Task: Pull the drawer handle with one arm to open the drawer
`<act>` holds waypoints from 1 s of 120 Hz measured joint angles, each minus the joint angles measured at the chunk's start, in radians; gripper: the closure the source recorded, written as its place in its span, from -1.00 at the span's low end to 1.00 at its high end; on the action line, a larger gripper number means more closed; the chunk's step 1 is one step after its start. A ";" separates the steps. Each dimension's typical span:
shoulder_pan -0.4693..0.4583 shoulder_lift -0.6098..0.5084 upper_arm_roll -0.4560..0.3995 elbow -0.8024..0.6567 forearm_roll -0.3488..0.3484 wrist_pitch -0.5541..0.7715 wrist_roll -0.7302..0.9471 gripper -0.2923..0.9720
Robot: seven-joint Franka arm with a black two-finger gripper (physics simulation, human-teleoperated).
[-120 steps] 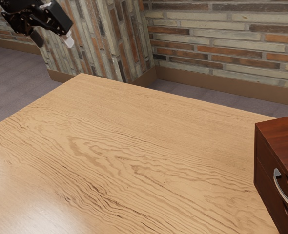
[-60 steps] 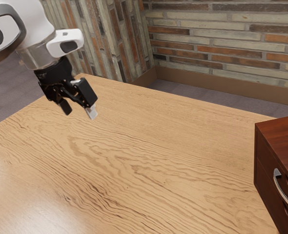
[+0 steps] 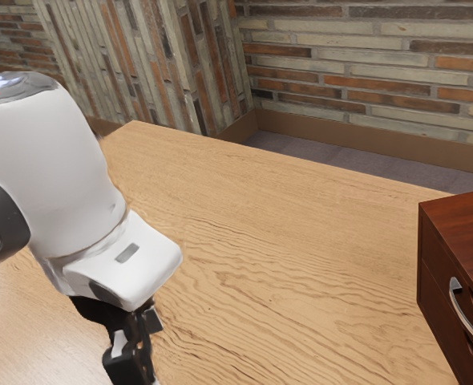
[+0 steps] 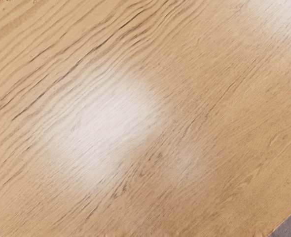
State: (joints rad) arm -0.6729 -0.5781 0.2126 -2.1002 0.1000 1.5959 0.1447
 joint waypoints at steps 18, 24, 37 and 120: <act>-0.021 -0.083 -0.144 -0.100 0.000 0.022 0.285 -0.54; -0.048 -0.113 -0.184 -0.127 0.000 0.034 0.399 -0.54; -0.130 -0.159 -0.214 -0.159 0.005 0.070 0.623 -0.54; -0.125 0.221 -0.127 -0.052 0.178 0.820 1.325 -0.54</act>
State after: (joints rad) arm -0.7975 -0.3573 0.0852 -2.1522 0.2779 2.4158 1.4695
